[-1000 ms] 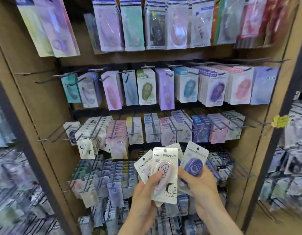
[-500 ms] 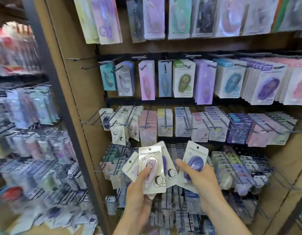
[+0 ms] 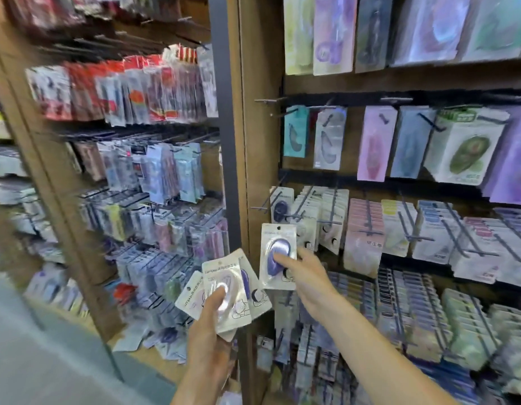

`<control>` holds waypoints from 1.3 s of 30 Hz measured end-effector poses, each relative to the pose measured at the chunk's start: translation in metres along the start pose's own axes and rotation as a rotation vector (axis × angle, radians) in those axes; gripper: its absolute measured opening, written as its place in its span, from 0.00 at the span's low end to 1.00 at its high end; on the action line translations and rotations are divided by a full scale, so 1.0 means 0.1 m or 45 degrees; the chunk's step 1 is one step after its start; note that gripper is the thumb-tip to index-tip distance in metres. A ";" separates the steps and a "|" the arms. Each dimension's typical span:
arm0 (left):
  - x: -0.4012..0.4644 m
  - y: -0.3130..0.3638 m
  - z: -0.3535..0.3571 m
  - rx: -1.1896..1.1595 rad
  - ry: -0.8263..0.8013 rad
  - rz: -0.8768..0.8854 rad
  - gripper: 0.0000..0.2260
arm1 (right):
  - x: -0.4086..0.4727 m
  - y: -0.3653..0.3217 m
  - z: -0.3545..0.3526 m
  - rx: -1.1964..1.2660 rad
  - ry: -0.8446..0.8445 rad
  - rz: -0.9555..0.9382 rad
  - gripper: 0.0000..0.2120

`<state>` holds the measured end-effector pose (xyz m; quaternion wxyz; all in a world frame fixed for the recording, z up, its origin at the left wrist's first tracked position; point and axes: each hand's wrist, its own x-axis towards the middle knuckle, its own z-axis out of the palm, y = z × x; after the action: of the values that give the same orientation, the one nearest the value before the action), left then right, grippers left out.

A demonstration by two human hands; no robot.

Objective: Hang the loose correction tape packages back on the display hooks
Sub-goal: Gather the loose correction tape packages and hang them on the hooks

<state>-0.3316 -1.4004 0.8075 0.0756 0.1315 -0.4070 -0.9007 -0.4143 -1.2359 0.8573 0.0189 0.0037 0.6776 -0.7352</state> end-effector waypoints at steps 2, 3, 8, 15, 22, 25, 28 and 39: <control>0.04 0.05 -0.09 0.022 -0.008 0.014 0.16 | 0.19 -0.02 0.14 -0.055 0.018 -0.018 0.11; 0.07 0.07 -0.13 0.029 -0.008 0.015 0.16 | 0.26 -0.04 0.20 -0.069 0.023 -0.018 0.12; 0.21 0.13 -0.26 0.017 0.033 -0.043 0.23 | 0.53 -0.12 0.37 -0.075 0.106 -0.026 0.13; 0.27 0.20 -0.25 -0.018 -0.031 -0.071 0.24 | 0.59 -0.08 0.51 -0.092 0.113 -0.050 0.10; 0.33 0.21 -0.29 -0.013 -0.105 -0.090 0.25 | 0.63 0.03 0.57 -0.052 0.221 -0.061 0.12; 0.35 0.23 -0.28 -0.006 -0.119 -0.103 0.25 | 0.64 0.04 0.58 -0.026 0.250 -0.050 0.12; 0.35 0.25 -0.23 -0.019 -0.118 -0.106 0.23 | 0.67 0.05 0.59 -0.039 0.250 -0.008 0.12; 0.31 0.28 -0.18 0.003 -0.140 -0.119 0.20 | 0.98 -0.07 0.63 0.243 0.479 0.273 0.09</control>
<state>-0.3547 -1.4389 0.8123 0.0108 0.1008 -0.4049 -0.9087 -0.5110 -1.2999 0.8666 -0.0302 0.2144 0.5925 -0.7759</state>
